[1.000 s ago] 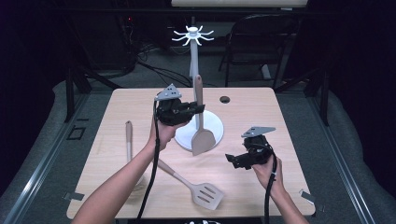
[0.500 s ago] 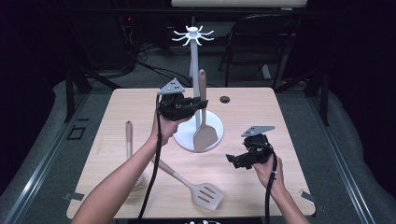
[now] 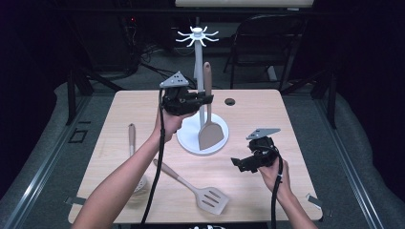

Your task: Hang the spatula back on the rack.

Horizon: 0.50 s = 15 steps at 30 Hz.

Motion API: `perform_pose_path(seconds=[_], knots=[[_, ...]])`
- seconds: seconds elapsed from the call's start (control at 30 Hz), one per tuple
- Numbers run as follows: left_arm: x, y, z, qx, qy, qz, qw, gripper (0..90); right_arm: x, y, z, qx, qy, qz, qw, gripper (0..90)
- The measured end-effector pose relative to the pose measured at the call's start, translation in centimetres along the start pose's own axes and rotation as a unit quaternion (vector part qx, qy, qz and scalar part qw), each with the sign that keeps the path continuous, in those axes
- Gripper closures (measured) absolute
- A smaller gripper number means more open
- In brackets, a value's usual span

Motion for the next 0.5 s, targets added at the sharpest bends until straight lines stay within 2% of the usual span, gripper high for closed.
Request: perform_pose_path(seconds=[0.5], knots=[[0.0,-0.6,2.3,-0.004,0.005,0.004,1.0000,76.6,-0.1,-0.1,0.0,0.004,-0.002,0.000,1.0000,0.2]])
Point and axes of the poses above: each handheld gripper's, and its own axes: x roughly backward along the jaws, z roughly out of its top, y roughly to its right, the point moved 7 cm from there along -x, roughly forward along the jaws, and after that the axes turned 8 degrees about x, right-handed, at the moved point
